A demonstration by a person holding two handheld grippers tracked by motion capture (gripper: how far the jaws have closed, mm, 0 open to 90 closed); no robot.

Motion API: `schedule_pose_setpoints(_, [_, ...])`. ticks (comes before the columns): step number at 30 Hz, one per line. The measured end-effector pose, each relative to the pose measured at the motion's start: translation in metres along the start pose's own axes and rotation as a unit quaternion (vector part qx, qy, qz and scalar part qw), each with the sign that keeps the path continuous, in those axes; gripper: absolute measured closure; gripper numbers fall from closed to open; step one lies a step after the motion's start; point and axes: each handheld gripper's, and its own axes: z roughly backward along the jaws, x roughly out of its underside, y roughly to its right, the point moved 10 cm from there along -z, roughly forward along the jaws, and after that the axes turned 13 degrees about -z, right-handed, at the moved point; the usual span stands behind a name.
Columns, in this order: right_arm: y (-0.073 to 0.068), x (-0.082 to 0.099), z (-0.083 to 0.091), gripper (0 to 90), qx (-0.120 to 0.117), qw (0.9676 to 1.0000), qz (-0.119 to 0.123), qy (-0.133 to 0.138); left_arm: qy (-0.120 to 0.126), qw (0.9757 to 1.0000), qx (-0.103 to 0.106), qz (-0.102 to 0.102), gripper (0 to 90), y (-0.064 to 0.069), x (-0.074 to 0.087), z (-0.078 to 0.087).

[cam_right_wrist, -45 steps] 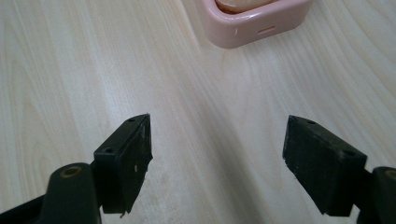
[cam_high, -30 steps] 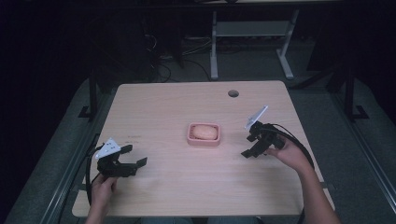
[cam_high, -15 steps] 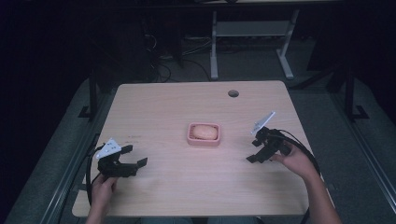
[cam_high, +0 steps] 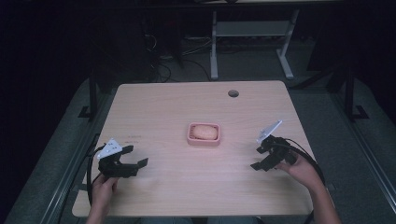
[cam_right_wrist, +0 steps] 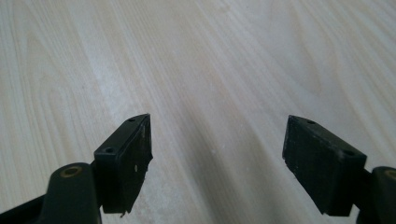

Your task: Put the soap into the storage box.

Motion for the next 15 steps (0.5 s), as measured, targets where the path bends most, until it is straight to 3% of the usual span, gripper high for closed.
schedule_pose_setpoints(11, [-0.006, 0.019, 0.000, 23.4, 0.000, 0.9998, -0.009, 0.016, -0.004, 1.0000, 0.001, -0.001, 14.3, 0.002, 0.000, -0.001])
schedule_pose_setpoints(15, [-0.012, 0.029, 0.000, 22.4, 0.005, 0.9994, -0.010, 0.033, -0.008, 0.9999, 0.000, -0.009, 14.3, 0.001, 0.001, -0.002])
